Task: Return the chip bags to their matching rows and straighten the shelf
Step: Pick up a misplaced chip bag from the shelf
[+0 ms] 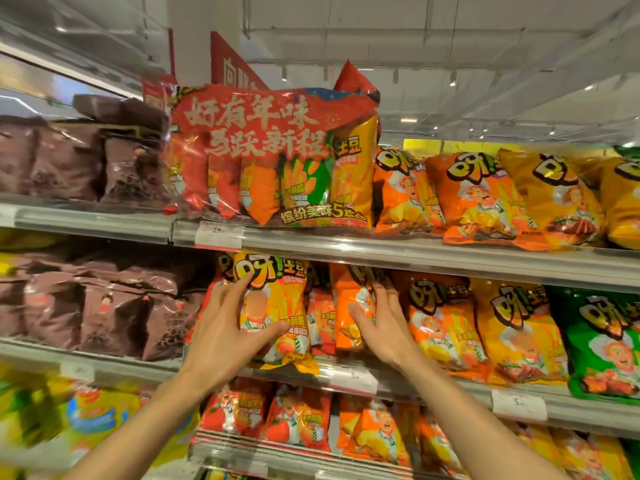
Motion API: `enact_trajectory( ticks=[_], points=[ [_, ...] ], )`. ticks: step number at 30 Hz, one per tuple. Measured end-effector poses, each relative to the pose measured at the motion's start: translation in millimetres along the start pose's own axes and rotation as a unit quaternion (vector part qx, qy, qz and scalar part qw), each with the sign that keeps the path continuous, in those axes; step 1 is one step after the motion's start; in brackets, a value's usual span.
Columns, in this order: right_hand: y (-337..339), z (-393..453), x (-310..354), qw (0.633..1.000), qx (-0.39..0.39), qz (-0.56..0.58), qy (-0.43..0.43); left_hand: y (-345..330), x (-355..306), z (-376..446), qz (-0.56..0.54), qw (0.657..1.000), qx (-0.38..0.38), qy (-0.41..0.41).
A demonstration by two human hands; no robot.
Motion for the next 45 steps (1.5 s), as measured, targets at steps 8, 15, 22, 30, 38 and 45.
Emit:
enact_trajectory(
  ticks=[8,15,22,30,38,45],
  points=[
    [-5,9,-16,0.99,-0.028,-0.139,-0.003,-1,10,-4,-0.06,0.998,0.014,-0.016],
    [25,-20,0,0.999,-0.02,0.044,-0.001,-26,-3,-7,-0.164,0.986,0.018,-0.03],
    [31,-59,-7,0.958,0.096,0.26,-0.074,-85,-49,-11,-0.208,0.974,0.061,-0.063],
    [95,-85,-79,0.955,0.039,0.27,-0.118,-160,-130,-20,-0.217,0.964,0.111,-0.107],
    [195,-90,-199,0.932,0.035,0.338,-0.13,-254,-232,-20,-0.276,0.956,0.087,-0.053],
    [275,-88,-305,0.918,0.053,0.367,-0.138,-346,-325,-17,-0.299,0.945,0.133,-0.016]
  ],
)
Point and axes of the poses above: each hand's wrist, its own z-axis towards the middle knuckle, its own y-axis out of the back of the hand, x = y × z, the point moved 10 cm from there along z, towards the middle knuckle, and after that the axes turned 10 degrees about -y, right-handed, at the moved point
